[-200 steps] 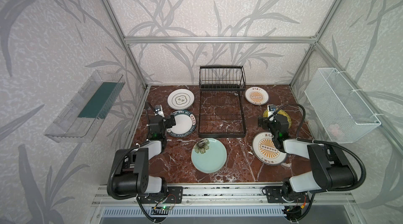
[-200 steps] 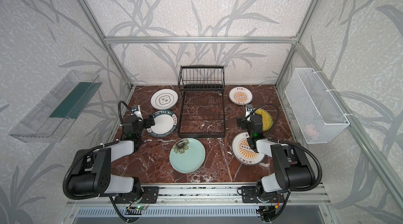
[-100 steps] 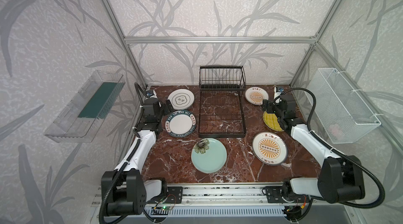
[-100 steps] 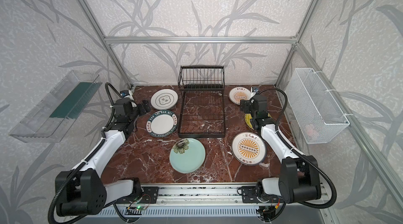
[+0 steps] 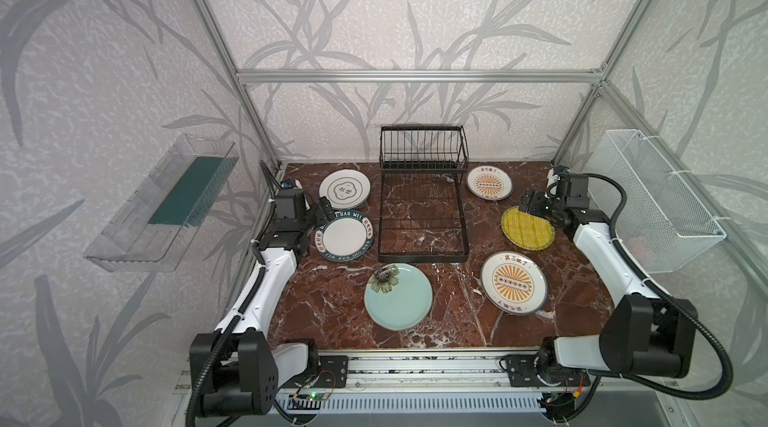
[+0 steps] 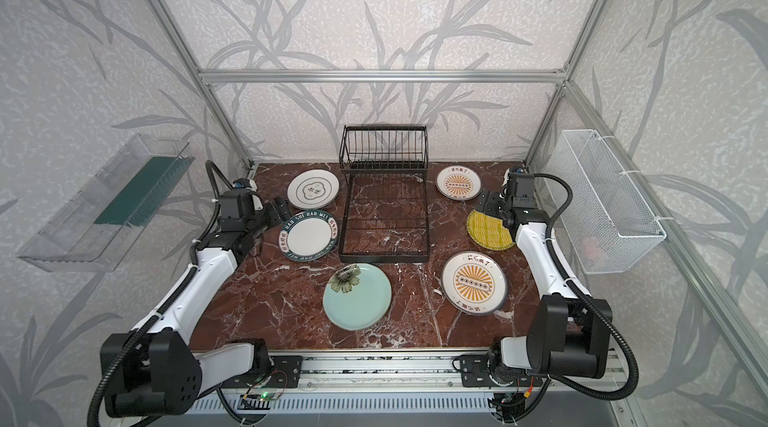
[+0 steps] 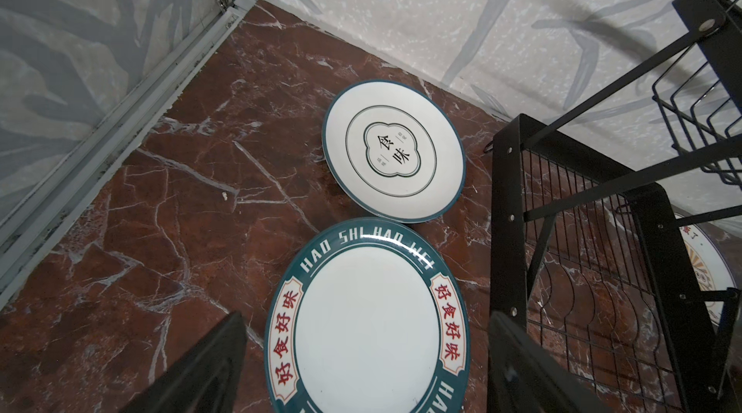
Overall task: Load plates into a dish rack
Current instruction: Pick up the plate from the top-right of the table.
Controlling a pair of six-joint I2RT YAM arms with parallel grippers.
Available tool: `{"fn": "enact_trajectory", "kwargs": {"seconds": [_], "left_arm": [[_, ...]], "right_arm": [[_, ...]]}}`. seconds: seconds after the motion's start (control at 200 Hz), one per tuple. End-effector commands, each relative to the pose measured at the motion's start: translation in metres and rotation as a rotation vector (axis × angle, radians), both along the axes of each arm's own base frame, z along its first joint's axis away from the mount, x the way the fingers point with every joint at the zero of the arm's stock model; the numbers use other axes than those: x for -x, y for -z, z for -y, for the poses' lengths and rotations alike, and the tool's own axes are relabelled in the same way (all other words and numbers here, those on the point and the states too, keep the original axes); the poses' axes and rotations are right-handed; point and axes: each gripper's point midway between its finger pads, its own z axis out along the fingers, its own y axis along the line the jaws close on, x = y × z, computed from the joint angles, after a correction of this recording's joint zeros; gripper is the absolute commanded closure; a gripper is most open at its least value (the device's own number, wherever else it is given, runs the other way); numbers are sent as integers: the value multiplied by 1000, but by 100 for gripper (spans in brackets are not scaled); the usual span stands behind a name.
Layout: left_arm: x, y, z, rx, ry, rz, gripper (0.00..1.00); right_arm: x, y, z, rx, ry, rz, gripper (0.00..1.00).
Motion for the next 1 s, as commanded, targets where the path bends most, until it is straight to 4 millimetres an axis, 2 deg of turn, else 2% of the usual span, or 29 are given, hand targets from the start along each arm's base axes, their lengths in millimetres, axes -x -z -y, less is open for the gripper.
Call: {"fn": "enact_trajectory", "kwargs": {"seconds": [0.0,0.165,0.38,0.42,0.6,0.835,0.995], "left_arm": [[1,1,8,37,18,-54,9],[-3,5,16,67,45,-83,10],[-2,6,31,99,92,-99,11],[0,7,31,94,94,-105,11],[7,8,34,83,100,-120,11],[14,10,32,93,79,-133,11],[15,1,34,118,75,-76,13]], "right_arm": [[18,34,-12,-85,-41,-135,10],[3,53,-18,-145,-51,-160,11],[-41,67,-24,-223,-54,-167,17],[-50,79,-23,-237,-49,-191,18],[-83,86,-19,-252,-28,-191,21],[-112,97,-12,-260,-9,-202,24],[-125,107,-9,-280,0,-210,26]]}}
